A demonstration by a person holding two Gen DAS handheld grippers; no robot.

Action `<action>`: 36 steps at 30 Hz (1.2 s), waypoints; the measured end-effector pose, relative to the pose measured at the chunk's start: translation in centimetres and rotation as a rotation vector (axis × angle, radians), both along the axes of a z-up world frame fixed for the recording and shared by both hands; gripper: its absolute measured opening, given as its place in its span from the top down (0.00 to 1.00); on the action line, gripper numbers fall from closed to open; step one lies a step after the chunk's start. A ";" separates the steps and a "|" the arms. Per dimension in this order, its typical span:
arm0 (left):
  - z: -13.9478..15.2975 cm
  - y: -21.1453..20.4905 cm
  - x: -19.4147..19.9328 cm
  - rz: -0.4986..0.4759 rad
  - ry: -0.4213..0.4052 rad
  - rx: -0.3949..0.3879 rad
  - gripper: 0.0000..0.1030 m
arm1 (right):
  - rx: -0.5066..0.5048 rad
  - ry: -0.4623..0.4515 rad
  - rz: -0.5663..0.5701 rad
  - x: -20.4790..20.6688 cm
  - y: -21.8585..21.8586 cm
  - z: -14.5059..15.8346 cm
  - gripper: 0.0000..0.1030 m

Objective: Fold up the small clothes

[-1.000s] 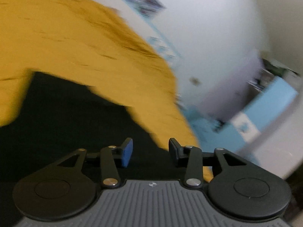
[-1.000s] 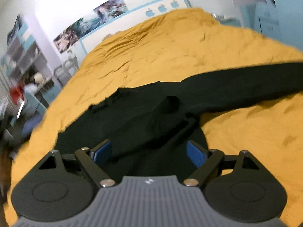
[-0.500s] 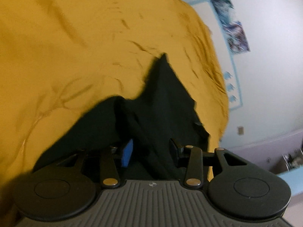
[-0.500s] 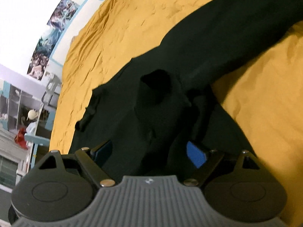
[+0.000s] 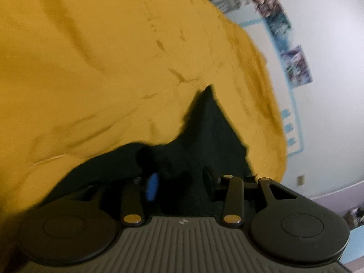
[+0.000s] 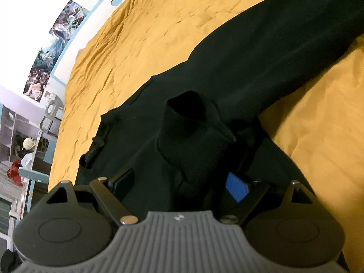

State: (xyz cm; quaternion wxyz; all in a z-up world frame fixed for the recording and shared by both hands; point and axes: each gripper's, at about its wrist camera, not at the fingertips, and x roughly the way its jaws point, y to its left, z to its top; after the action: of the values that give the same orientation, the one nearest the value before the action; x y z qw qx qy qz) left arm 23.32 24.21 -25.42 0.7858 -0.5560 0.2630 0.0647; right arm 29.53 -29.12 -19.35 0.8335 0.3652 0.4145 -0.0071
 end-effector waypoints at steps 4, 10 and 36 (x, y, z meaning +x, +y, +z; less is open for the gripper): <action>0.9 0.0 -1.0 0.072 -0.087 0.025 0.91 | -0.022 -0.025 -0.014 0.1 0.2 0.3 0.47; 1.7 0.6 -3.6 0.143 -0.137 0.074 0.92 | 0.057 -0.034 -0.078 -2.3 -1.2 1.1 0.96; 3.6 -3.6 3.6 -0.250 -0.160 0.199 0.52 | -0.279 -0.103 0.094 1.8 -0.6 2.8 0.51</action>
State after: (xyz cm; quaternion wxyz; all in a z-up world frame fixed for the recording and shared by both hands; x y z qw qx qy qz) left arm 26.87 20.64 -21.86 0.8572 -0.4420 0.2591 -0.0520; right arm 31.38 -29.76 -16.59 0.8957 0.2260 0.3829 -0.0068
